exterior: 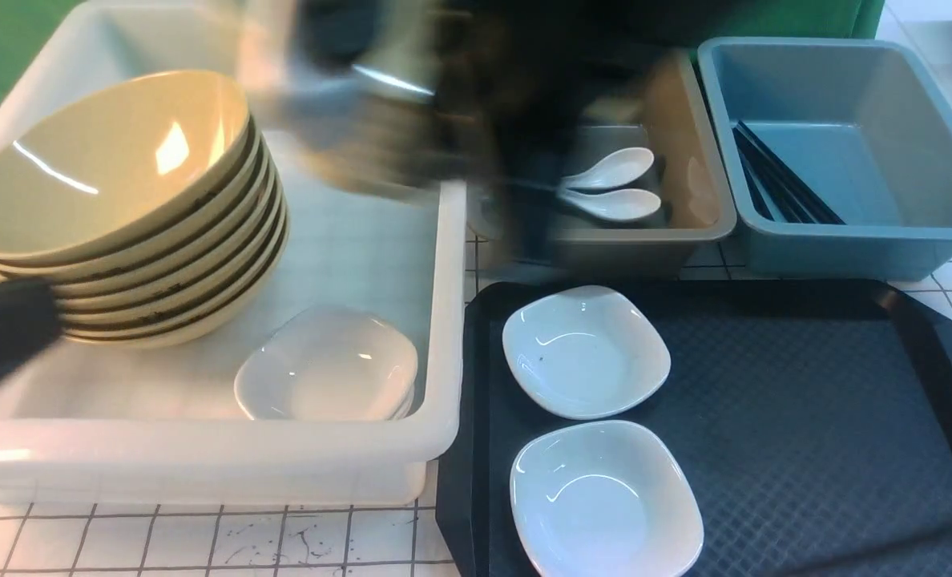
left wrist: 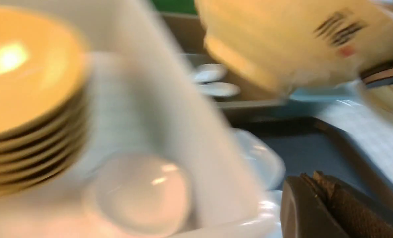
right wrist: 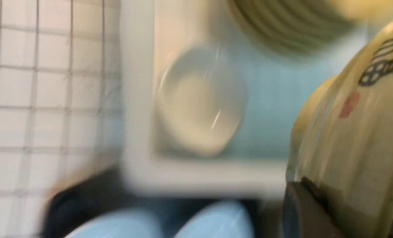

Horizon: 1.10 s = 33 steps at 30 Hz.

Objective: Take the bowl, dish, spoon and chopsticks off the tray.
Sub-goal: Use the right arm to put the noodle bowl into the large storage box on the left

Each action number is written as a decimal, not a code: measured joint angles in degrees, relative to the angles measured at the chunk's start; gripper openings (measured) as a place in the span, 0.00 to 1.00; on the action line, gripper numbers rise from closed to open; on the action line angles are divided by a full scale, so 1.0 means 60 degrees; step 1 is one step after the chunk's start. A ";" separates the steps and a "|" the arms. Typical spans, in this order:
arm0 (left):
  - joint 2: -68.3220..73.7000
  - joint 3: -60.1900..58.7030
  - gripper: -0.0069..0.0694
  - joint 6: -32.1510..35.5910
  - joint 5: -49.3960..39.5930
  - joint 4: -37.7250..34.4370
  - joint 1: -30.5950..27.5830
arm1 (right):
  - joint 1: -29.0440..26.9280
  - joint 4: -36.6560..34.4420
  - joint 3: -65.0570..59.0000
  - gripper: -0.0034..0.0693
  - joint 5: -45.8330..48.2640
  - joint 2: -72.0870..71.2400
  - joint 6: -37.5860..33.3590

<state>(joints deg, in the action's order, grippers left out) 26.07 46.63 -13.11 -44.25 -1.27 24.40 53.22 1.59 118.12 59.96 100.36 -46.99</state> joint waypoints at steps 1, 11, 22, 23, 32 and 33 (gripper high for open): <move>-0.0263 0.0077 0.09 -0.0778 -0.0258 0.0626 0.0000 | 0.0091 -0.0166 0.0645 0.12 -0.0364 0.0495 -0.0673; -0.2024 0.0713 0.09 -0.2864 -0.2601 0.3233 0.0000 | 0.0186 -0.0480 0.4392 0.11 -0.2908 0.4753 -0.2165; -0.2038 0.0713 0.09 -0.2864 -0.2706 0.3295 0.0000 | -0.0020 -0.0469 0.4891 0.11 -0.3181 0.6160 -0.2180; -0.2038 0.0713 0.09 -0.2864 -0.2642 0.3235 0.0000 | -0.0068 -0.0459 0.4891 0.11 -0.3203 0.6179 -0.2180; -0.2038 0.0713 0.09 -0.2721 -0.2051 0.2875 0.0000 | -0.0169 -0.0406 0.4924 0.14 -0.3633 0.6281 -0.2131; -0.2038 0.0713 0.09 -0.2721 -0.2051 0.2850 0.0000 | -0.0178 -0.0406 0.4936 0.16 -0.3661 0.6281 -0.2136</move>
<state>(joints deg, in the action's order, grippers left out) 13.84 50.91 -29.44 -56.56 15.82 24.40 52.15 -0.85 147.73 37.99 138.05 -59.81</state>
